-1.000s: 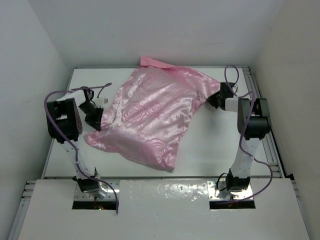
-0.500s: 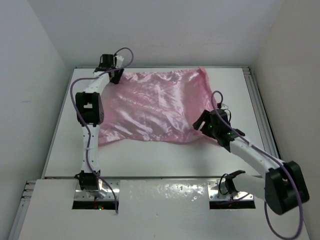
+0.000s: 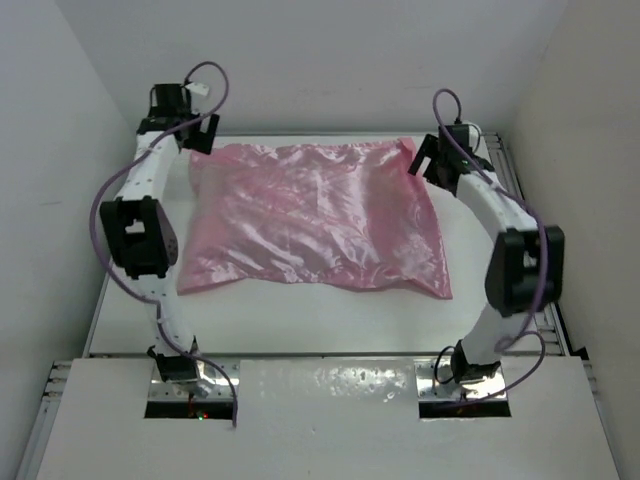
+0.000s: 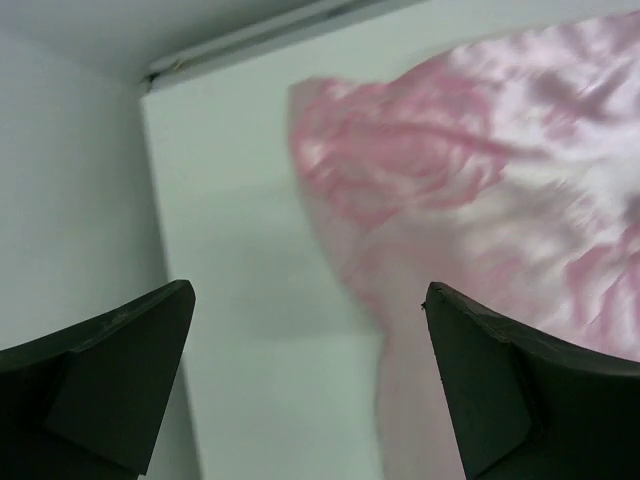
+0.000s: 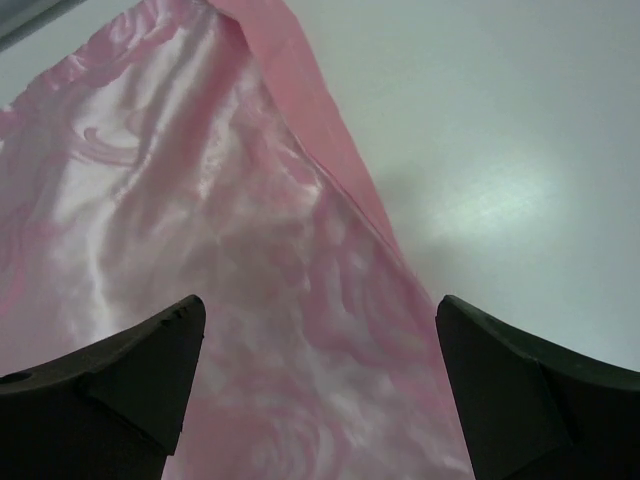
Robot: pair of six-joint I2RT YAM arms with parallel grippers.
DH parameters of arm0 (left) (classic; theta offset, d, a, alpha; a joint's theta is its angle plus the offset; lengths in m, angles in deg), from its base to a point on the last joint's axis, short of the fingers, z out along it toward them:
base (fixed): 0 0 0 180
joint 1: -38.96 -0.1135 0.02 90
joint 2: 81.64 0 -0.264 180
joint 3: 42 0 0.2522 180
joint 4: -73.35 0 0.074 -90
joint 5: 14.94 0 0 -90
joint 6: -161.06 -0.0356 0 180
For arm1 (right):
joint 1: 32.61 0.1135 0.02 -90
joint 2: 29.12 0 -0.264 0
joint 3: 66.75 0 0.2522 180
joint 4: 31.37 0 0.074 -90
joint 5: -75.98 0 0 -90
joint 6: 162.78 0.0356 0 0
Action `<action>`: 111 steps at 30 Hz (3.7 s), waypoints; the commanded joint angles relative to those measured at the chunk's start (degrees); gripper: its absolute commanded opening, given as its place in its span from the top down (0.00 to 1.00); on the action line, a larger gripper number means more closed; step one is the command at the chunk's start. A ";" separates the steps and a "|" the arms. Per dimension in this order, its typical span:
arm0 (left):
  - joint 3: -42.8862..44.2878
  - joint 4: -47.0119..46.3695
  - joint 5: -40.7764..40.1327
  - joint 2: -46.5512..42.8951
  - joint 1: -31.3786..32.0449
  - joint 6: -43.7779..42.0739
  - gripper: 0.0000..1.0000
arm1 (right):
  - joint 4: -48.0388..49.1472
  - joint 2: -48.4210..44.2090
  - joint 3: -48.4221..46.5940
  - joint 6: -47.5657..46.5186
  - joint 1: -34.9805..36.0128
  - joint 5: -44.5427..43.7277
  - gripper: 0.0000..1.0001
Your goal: Put the pillow into the pillowcase
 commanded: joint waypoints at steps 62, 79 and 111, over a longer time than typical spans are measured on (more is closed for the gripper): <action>-31.77 6.49 7.99 -23.45 -16.44 5.94 0.00 | 24.01 8.07 17.80 8.25 -7.81 12.72 0.95; -34.85 3.42 7.28 -29.51 -22.85 3.66 0.00 | 12.77 6.96 9.45 7.84 -16.00 13.30 0.98; -38.18 -2.21 9.31 -36.11 -25.14 6.03 0.00 | -16.08 -27.50 16.03 -3.08 -20.66 8.46 0.01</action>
